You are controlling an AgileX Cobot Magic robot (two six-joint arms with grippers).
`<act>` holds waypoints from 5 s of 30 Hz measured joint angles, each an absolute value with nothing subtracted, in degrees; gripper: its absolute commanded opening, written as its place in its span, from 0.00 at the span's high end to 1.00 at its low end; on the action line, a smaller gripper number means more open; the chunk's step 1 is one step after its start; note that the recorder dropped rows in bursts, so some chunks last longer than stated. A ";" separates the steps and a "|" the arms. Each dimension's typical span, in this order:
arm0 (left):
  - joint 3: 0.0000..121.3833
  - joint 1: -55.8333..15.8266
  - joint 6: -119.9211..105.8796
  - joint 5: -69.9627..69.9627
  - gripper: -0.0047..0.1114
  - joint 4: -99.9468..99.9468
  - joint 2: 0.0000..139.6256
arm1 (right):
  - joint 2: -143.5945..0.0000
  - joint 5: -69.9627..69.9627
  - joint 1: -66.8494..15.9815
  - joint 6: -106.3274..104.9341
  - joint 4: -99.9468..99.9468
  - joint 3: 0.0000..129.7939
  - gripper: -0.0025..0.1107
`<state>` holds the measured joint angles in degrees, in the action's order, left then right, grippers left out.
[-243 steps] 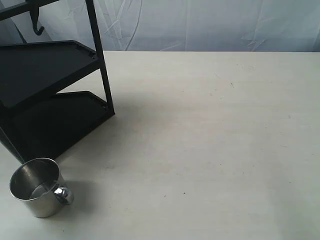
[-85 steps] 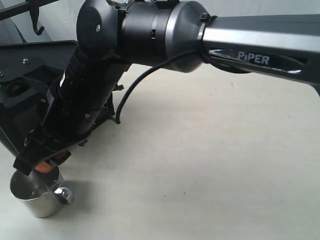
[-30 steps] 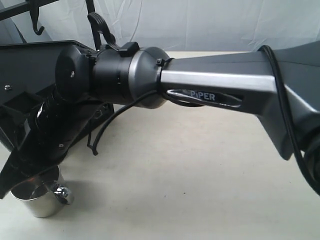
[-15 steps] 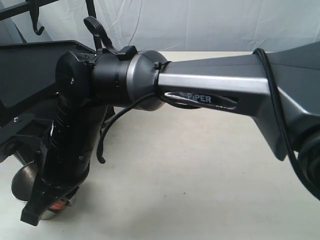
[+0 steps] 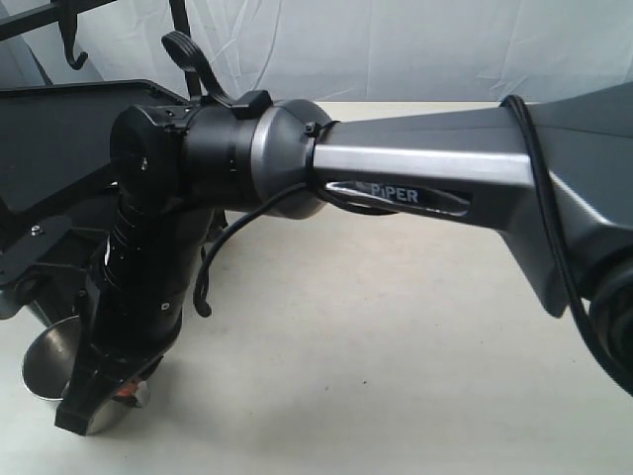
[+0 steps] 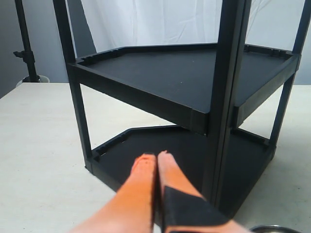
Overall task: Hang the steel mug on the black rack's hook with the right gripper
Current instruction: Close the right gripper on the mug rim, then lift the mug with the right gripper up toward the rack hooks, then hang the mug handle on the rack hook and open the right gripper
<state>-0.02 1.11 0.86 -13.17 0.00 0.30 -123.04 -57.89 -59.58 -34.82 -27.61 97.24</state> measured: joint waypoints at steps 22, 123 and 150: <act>-0.02 1.11 0.86 -13.17 0.95 0.00 0.30 | -123.04 -53.13 -59.58 -28.92 -16.81 97.24 0.99; -0.02 1.11 0.86 -13.17 0.95 0.00 0.30 | -119.89 -69.77 -26.34 -55.04 -74.02 103.97 0.99; -0.02 1.11 0.86 -13.17 0.95 0.00 0.30 | -128.14 -70.87 -27.20 -53.34 -78.83 104.15 0.68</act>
<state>-0.02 1.11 0.86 -13.17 0.00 0.30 -128.14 -70.87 -27.20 -53.34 -78.83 104.15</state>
